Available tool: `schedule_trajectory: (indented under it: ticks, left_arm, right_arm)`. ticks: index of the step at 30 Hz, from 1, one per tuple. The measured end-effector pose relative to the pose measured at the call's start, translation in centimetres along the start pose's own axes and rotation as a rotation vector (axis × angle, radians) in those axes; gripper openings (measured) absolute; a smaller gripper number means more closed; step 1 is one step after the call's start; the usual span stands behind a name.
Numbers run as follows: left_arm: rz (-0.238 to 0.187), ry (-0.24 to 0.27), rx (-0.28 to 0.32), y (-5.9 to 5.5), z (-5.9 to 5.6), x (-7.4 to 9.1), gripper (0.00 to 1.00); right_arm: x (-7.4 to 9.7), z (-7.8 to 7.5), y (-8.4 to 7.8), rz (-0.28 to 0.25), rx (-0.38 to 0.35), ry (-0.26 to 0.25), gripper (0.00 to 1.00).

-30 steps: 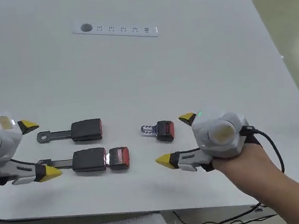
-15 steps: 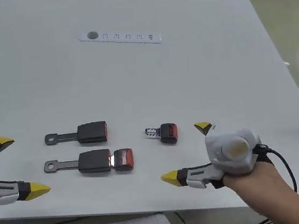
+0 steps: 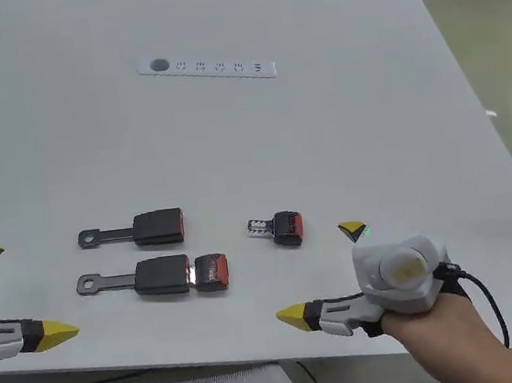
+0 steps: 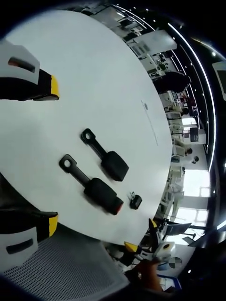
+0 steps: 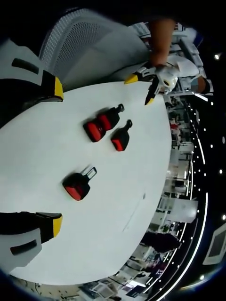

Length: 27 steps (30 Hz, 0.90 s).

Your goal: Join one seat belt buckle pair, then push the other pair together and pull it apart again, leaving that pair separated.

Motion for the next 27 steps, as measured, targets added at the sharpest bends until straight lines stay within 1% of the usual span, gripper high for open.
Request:
schedule_trajectory:
  ticks: [2, 6, 11, 14, 21, 23, 25, 27]
  left_arm:
    - [0.008, 0.010, 0.009, -0.13, 0.14, 0.08, 1.00]
    - [0.014, 0.019, 0.021, -0.08, -0.06, 0.27, 1.00]
    - [0.003, 0.023, 0.012, 0.08, -0.34, 0.47, 1.00]
    - [-0.006, 0.021, 0.003, -0.06, -0.05, 0.56, 1.00]
    - [-0.019, 0.027, 0.004, -0.20, 0.43, 0.71, 1.00]
    - [-0.020, 0.027, 0.005, -0.16, 0.23, 0.83, 1.00]
    - [-0.008, 0.023, 0.011, -0.37, 0.08, 0.86, 1.00]
    - [-0.007, 0.026, 0.005, -0.36, -0.02, 0.90, 1.00]
  right_arm:
    - [-0.19, -0.03, -0.32, 0.008, 0.007, -0.004, 0.99]
    - [-0.27, -0.16, -0.24, 0.002, -0.005, -0.012, 0.99]
    - [-0.42, -0.19, -0.11, -0.007, -0.015, -0.018, 0.99]
    - [-0.49, -0.24, -0.06, -0.011, -0.014, -0.023, 0.99]
    - [-0.49, -0.02, -0.15, -0.006, -0.012, -0.017, 0.99]
    - [-0.55, 0.03, -0.09, -0.006, -0.012, -0.015, 0.99]
    - [-0.74, 0.08, -0.15, 0.001, -0.001, -0.015, 0.99]
    - [-0.90, 0.31, -0.31, 0.011, 0.014, -0.014, 0.99]
Point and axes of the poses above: the centre of the closed fingertips' face, and the gripper's own axes: x roughly backward along the fingers, z roughly to its left, y roughly out of its top, the point moved 2 cm from there along x, roughly backward along the fingers, and after that the axes turned 5 degrees about x, right-handed, at the moved point
